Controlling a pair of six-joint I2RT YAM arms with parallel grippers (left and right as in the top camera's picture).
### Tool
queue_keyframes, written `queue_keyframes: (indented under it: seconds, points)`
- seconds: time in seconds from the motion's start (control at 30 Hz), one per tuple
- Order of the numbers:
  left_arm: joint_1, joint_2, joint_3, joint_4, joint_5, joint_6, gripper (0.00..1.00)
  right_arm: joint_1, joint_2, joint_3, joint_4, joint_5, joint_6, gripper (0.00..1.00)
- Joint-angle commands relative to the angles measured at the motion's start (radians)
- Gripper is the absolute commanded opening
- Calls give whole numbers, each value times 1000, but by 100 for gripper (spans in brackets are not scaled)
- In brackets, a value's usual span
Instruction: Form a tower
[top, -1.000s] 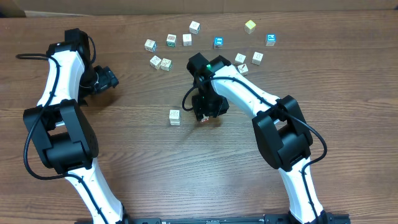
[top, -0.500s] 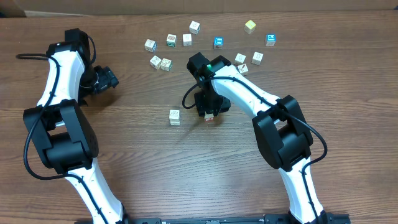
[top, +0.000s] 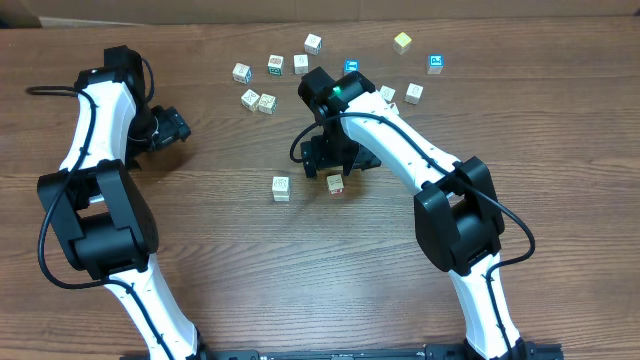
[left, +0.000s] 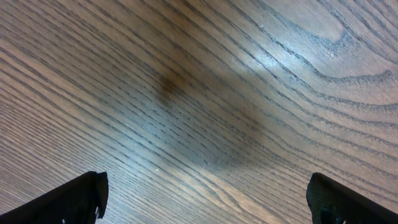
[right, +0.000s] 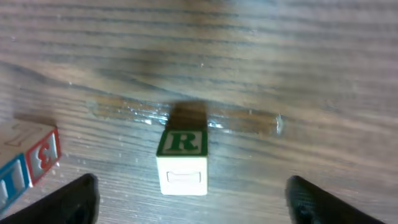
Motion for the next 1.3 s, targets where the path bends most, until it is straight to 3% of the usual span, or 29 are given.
queue_keyframes:
  seconds: [0.0,0.13,0.5,0.63,0.93,1.1,1.27]
  points:
    - [-6,12,2,0,-5,12,99,-7,-26,8,-14,0,2,71]
    - [-6,12,2,0,-5,11,100,-2,-26,-45,18,0,2,60]
    - [-6,12,2,0,-5,12,100,16,-25,-139,117,0,-2,56]
    - [-6,12,2,0,-5,12,99,16,-25,-139,118,-2,-2,39]
    - [-6,12,2,0,-5,12,100,16,-25,-139,129,-30,-1,36]
    - [-6,12,2,0,-5,12,99,16,-25,-139,116,-30,-1,45]
    - [-6,12,2,0,-5,12,99,16,-25,-139,91,-31,3,44]
